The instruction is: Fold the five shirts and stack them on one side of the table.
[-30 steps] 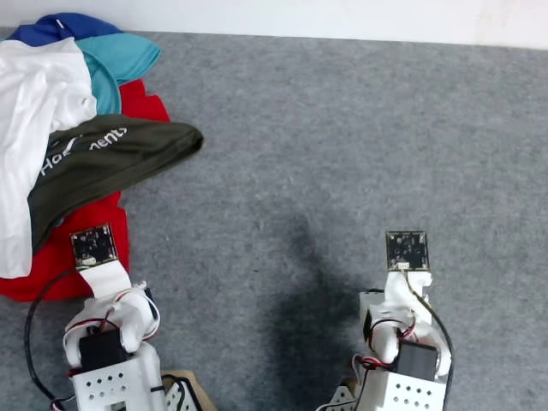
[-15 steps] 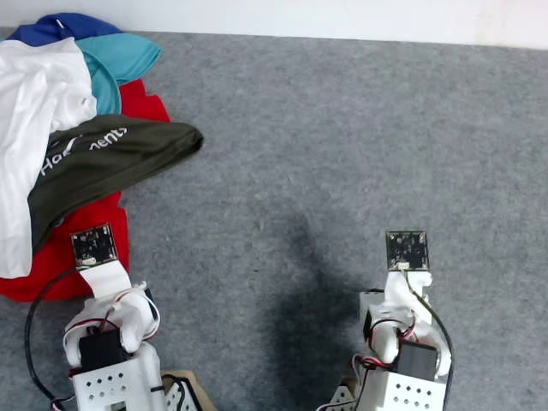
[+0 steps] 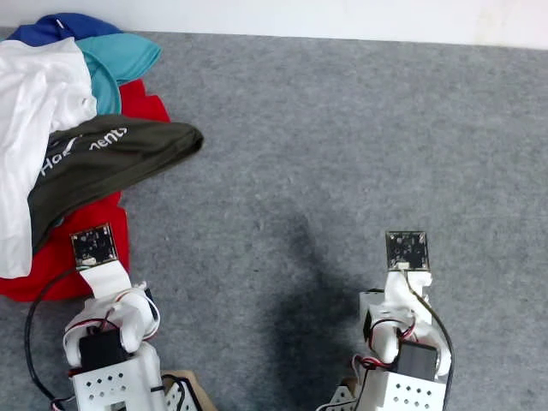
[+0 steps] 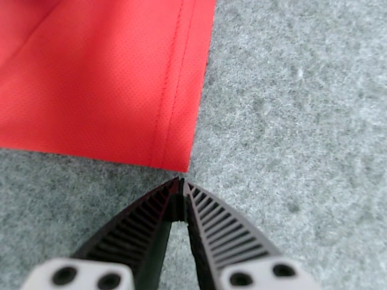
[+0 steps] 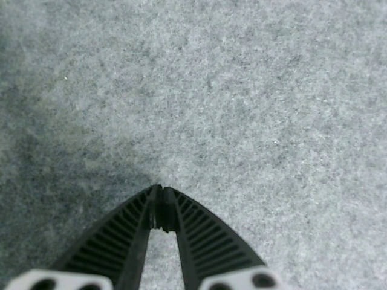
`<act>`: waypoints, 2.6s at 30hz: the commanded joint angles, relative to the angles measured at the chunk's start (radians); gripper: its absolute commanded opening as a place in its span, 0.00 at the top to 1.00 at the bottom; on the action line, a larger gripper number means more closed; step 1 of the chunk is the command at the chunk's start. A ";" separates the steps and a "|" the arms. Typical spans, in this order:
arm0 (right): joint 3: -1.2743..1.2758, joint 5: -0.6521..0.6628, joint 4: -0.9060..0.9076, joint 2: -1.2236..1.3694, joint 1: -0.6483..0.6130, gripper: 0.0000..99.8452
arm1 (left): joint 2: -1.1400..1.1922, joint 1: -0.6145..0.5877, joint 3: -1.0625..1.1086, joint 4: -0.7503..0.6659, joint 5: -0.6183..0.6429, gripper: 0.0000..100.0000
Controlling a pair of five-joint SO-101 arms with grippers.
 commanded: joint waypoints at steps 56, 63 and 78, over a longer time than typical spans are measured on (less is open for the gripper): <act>0.133 -0.009 0.008 -0.012 -0.051 0.99 | -0.012 -0.004 0.013 0.005 -0.006 0.99; 0.130 -0.008 0.004 -0.013 -0.054 0.99 | -0.012 0.047 0.005 -0.086 -0.009 0.99; -0.053 -0.012 -0.157 -0.010 -0.042 0.85 | -0.010 0.045 -0.191 -0.083 -0.009 0.99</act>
